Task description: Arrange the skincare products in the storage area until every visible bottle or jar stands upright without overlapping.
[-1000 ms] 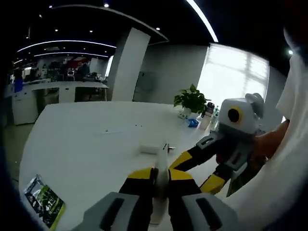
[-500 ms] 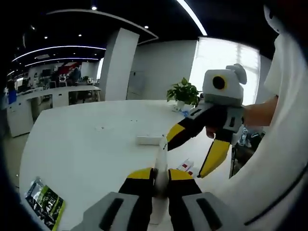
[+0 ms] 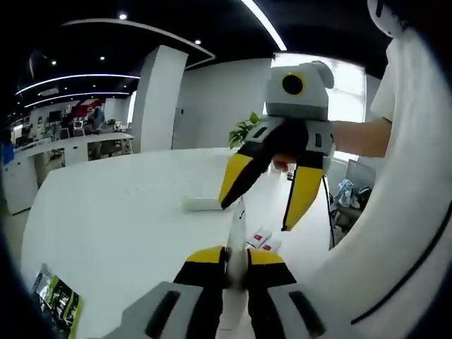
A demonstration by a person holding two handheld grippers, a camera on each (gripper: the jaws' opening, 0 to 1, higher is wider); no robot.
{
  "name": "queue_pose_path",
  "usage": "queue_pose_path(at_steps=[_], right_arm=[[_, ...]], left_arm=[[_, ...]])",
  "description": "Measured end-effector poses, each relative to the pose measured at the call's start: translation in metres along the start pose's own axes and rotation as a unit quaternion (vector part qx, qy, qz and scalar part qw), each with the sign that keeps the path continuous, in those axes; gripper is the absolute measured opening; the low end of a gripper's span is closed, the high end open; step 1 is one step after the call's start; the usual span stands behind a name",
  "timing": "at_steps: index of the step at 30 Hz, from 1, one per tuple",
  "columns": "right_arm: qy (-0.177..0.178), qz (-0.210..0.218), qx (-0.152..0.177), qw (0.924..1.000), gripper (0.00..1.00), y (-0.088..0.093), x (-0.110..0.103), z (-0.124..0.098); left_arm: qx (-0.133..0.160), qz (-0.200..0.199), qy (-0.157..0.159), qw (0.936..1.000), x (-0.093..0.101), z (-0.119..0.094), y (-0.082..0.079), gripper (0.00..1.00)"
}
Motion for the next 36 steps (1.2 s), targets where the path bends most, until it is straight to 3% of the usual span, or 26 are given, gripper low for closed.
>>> queue_pose_path(at_steps=[7, 14, 21, 26, 31, 36], right_arm=[[-0.046, -0.045, -0.047, 0.9968, 0.18, -0.008, -0.004, 0.012], [-0.08, -0.054, -0.093, 0.991, 0.09, -0.012, -0.011, 0.018], [-0.106, -0.083, -0.179, 0.9747, 0.07, -0.004, -0.015, 0.036], [-0.105, -0.082, -0.222, 0.9659, 0.05, 0.0, -0.014, 0.044], [-0.106, -0.079, -0.256, 0.9575, 0.06, 0.003, -0.015, 0.049], [-0.092, -0.073, -0.273, 0.9548, 0.06, 0.004, -0.016, 0.052]], left_arm=[[0.015, 0.015, 0.016, 0.9996, 0.003, -0.005, 0.004, 0.1], [0.003, 0.025, 0.028, 0.9993, 0.005, -0.008, 0.006, 0.11], [-0.001, 0.022, 0.046, 0.9987, 0.003, -0.014, 0.008, 0.11], [-0.006, 0.017, 0.056, 0.9982, 0.004, -0.015, 0.01, 0.13], [-0.036, 0.02, 0.062, 0.9973, 0.002, -0.013, 0.023, 0.17], [-0.035, 0.007, 0.061, 0.9975, -0.004, -0.019, 0.029, 0.22]])
Point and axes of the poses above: the point that each gripper's makers call its tool centre point, and the gripper's own axes: z roughly forward along the fingers, x roughly to its right, y roughly out of its underside, the point moved 2 cm from there along -z, roughly backward along the fingers, and after that the axes turned 5 degrees about -y, right-handed, at the moved point
